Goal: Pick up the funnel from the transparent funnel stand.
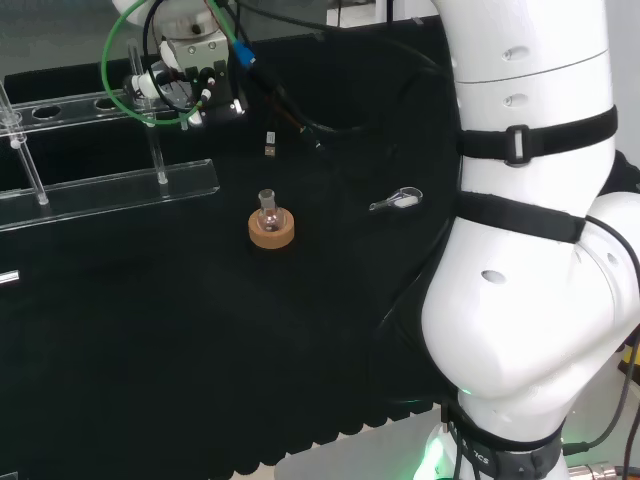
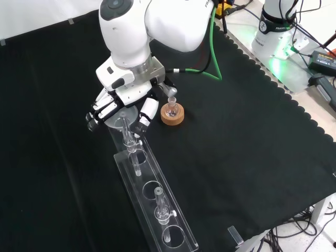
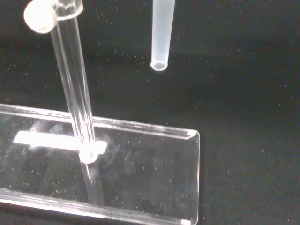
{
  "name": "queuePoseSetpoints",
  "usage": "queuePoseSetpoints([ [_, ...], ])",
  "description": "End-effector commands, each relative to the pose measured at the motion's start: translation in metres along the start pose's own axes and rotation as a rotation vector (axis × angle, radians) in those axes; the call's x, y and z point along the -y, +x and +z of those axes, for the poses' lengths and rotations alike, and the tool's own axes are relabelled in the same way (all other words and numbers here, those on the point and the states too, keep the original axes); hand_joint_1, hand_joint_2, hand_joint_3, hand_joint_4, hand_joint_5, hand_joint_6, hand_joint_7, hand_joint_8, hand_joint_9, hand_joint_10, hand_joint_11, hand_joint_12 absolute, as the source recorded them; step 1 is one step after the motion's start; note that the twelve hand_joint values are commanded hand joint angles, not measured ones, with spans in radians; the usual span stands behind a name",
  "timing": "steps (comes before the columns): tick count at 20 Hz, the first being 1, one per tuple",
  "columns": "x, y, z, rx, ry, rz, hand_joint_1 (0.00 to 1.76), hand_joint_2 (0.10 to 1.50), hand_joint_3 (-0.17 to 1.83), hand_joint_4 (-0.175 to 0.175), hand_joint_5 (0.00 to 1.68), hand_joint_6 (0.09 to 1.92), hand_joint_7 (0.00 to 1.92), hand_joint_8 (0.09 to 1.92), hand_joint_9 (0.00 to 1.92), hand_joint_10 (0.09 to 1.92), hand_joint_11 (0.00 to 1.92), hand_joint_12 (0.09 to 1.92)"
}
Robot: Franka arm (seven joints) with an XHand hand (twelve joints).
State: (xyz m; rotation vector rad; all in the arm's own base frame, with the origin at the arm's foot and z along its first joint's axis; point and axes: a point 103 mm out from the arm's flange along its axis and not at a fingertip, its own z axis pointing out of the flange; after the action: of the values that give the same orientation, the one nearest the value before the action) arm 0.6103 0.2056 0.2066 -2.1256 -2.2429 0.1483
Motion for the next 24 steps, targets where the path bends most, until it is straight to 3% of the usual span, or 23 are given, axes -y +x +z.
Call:
queuePoseSetpoints([
  [1, 0.001, -0.005, -0.002, 0.003, -0.018, 0.011, 0.05, 1.08, 0.1, -0.175, 0.57, 0.29, 0.13, 1.1, 0.61, 1.1, 0.69, 1.32],
  [5, 0.001, -0.01, -0.004, 0.005, -0.036, 0.016, 0.29, 1.08, 0.1, -0.175, 0.53, 0.81, 0.24, 1.22, 0.74, 1.11, 0.85, 1.22],
  [9, 0.003, -0.011, -0.006, 0.014, -0.065, 0.018, 0.43, 1.08, 0.11, -0.175, 0.5, 1.06, 0.31, 1.3, 0.84, 1.12, 1.0, 1.11],
  [16, 0.008, -0.014, -0.037, 0.053, -0.12, 0.05, 0.55, 1.08, 0.12, -0.175, 0.54, 1.21, 0.39, 1.39, 0.95, 1.15, 1.18, 1.02],
  [21, 0.014, -0.024, -0.068, -0.002, -0.112, 0.069, 0.67, 1.06, 0.12, -0.175, 0.66, 1.19, 0.45, 1.41, 1.03, 1.13, 1.29, 0.94],
  [24, 0.014, -0.031, -0.081, -0.054, -0.063, 0.069, 0.75, 1.05, 0.13, -0.175, 0.73, 1.14, 0.47, 1.42, 1.07, 1.11, 1.34, 0.9],
])
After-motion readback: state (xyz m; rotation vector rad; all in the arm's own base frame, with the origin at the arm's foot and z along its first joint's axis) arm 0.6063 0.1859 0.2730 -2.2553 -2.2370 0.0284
